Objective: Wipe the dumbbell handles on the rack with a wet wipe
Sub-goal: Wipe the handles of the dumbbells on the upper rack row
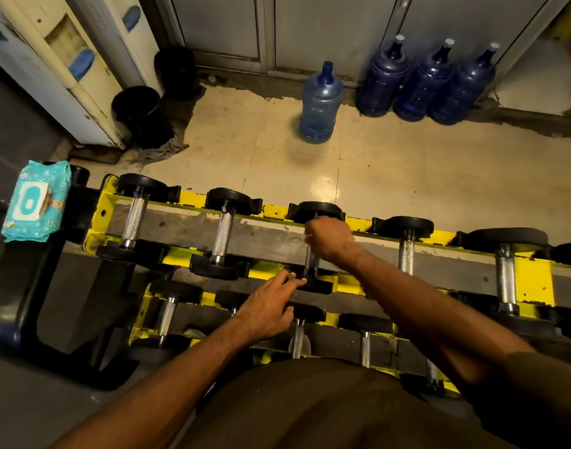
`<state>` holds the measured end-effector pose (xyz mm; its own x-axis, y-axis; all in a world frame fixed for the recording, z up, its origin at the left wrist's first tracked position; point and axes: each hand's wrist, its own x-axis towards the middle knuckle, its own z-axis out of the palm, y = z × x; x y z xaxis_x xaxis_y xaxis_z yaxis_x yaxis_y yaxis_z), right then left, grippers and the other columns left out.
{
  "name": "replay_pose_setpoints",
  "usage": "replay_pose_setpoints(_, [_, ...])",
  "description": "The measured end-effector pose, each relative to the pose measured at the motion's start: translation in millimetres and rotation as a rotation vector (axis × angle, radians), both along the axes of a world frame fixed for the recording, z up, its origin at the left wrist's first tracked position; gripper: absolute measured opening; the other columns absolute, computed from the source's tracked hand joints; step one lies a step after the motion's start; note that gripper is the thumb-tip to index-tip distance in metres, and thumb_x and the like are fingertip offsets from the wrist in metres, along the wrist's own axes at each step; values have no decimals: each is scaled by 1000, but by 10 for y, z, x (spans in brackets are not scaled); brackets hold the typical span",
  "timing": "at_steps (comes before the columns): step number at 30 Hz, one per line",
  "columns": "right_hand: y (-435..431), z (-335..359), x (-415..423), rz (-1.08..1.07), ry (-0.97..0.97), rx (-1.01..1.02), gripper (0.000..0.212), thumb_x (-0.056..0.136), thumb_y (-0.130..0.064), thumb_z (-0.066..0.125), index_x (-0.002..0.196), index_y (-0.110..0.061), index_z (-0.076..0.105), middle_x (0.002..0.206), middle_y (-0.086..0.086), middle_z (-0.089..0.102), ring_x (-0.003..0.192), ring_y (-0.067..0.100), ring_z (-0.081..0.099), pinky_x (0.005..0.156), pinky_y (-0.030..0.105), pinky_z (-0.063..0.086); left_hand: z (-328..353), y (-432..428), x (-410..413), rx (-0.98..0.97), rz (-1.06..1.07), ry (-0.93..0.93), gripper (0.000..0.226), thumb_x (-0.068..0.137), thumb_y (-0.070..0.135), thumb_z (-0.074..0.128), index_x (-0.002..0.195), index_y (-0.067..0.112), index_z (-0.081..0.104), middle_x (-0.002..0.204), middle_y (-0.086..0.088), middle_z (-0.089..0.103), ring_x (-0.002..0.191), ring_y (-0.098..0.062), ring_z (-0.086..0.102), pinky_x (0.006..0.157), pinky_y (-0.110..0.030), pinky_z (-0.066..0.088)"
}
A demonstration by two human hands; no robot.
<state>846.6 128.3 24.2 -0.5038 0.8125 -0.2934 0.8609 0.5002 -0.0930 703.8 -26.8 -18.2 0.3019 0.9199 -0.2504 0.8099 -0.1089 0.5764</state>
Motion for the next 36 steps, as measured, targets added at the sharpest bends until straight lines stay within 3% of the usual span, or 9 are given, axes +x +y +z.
replay_pose_setpoints(5, [-298, -248, 348, -96, 214, -313, 11, 90, -25, 67, 89, -24, 56, 94, 1, 62, 84, 16, 58, 62, 23, 43, 9, -1, 6, 18, 3, -22, 63, 93, 20, 60, 151, 25, 36, 145, 5, 32, 133, -12, 40, 107, -31, 46])
replay_pose_setpoints(9, [-340, -407, 345, -641, 648, -235, 12, 91, -22, 67, 89, -19, 56, 85, -5, 60, 78, 13, 59, 62, 26, 47, 1, 6, -7, 28, 9, -13, 62, 92, 20, 62, 149, 26, 38, 142, 6, 34, 130, -11, 41, 106, -31, 47])
replay_pose_setpoints(11, [-341, -483, 308, -864, 739, -224, 9, 92, -18, 67, 89, -17, 58, 87, 0, 61, 82, 18, 62, 64, 28, 51, -4, 9, -18, 23, 3, -10, 63, 91, 20, 62, 149, 26, 38, 143, 6, 33, 130, -11, 42, 106, -31, 47])
replay_pose_setpoints(17, [-413, -392, 504, -904, 682, -727, 8, 93, -3, 59, 88, -7, 63, 90, 12, 63, 71, 17, 58, 45, 20, 48, 17, 6, -32, 17, 10, -23, 63, 91, 18, 62, 149, 24, 38, 143, 7, 33, 128, -11, 44, 105, -30, 48])
replay_pose_setpoints(21, [-303, -416, 468, -1066, 945, -587, 12, 91, -4, 64, 87, -15, 64, 104, 11, 66, 81, 18, 61, 55, 25, 50, 16, 5, -13, 15, 10, -16, 64, 92, 19, 63, 150, 26, 37, 144, 7, 33, 130, -9, 41, 105, -28, 46])
replay_pose_setpoints(25, [-338, -508, 346, -837, 800, -322, 17, 88, -15, 72, 79, -20, 58, 90, 3, 65, 81, 15, 64, 63, 32, 57, 14, 17, -4, 16, 15, -14, 62, 91, 21, 63, 148, 27, 39, 142, 8, 34, 129, -9, 43, 105, -31, 48])
replay_pose_setpoints(28, [-322, -457, 433, -504, 611, -406, 14, 85, -24, 75, 79, -23, 62, 87, -5, 65, 82, 12, 62, 65, 26, 51, 21, 31, -40, 22, 19, -15, 60, 91, 19, 63, 147, 26, 41, 140, 8, 36, 125, -9, 44, 101, -27, 47])
replay_pose_setpoints(33, [-206, -396, 355, -676, 744, -158, 17, 86, -29, 74, 100, -24, 66, 100, -8, 65, 90, 10, 63, 72, 31, 57, 24, 18, 2, 23, 11, -10, 63, 91, 20, 64, 148, 27, 39, 141, 8, 35, 128, -8, 42, 104, -27, 47])
replay_pose_setpoints(36, [-198, -396, 382, -347, 519, -182, 12, 89, -31, 71, 100, -27, 69, 104, -4, 70, 91, 11, 64, 69, 26, 52, 21, 4, 0, 11, 15, -20, 64, 91, 20, 64, 149, 28, 38, 143, 9, 33, 131, -8, 40, 106, -29, 47])
